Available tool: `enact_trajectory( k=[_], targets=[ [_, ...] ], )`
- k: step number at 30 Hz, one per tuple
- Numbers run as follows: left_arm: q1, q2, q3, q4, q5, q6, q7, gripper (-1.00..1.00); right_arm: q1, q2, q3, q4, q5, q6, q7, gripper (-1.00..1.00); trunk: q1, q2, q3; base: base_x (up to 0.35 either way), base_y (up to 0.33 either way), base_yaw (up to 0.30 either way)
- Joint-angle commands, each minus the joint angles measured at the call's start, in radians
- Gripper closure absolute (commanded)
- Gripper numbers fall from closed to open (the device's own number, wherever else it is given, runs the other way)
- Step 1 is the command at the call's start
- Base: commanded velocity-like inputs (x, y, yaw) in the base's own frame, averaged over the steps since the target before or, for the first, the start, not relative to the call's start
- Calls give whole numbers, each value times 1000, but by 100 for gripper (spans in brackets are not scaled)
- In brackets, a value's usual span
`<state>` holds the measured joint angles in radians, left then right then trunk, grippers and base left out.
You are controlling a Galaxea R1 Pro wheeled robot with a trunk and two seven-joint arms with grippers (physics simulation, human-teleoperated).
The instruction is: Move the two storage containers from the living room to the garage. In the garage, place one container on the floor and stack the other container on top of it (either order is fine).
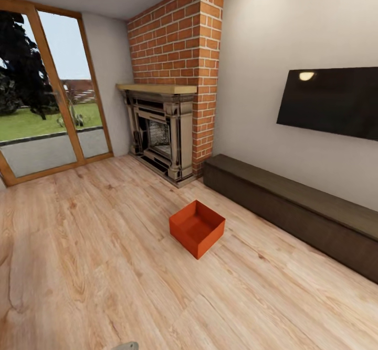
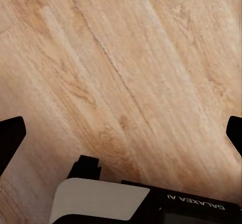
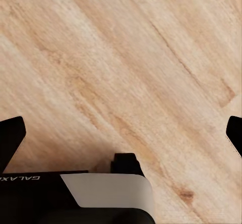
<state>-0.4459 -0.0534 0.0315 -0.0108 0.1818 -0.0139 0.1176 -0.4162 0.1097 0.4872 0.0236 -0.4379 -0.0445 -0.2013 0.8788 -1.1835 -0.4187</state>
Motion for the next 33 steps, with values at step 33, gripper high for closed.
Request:
enact_trajectory(
  k=[33],
  targets=[
    [-1, 0, 2, 0, 5, -1, 2, -100, -1, 1, 8, 2, -10, -5, -1, -100, 1, -1, -1, 172, 10, 0]
  ],
)
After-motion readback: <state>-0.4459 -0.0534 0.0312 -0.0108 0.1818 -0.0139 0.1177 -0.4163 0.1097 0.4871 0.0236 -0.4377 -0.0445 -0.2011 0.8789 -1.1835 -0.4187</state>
